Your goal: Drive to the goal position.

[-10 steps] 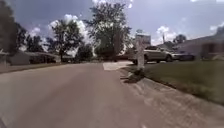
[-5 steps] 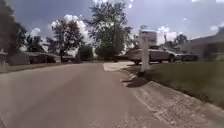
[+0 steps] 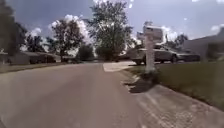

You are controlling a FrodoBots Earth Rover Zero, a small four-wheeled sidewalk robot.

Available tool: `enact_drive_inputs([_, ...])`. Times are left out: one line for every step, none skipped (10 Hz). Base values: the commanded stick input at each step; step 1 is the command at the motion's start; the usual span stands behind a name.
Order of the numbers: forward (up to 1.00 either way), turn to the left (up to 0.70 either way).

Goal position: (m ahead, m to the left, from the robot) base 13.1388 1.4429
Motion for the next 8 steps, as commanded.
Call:
enact_drive_inputs([0.70, 0.00])
enact_drive_inputs([0.70, 0.00])
enact_drive_inputs([0.70, 0.00])
enact_drive_inputs([0.70, 0.00])
enact_drive_inputs([0.70, 0.00])
enact_drive_inputs([0.70, 0.00])
enact_drive_inputs([0.70, 0.00])
enact_drive_inputs([0.70, 0.00])
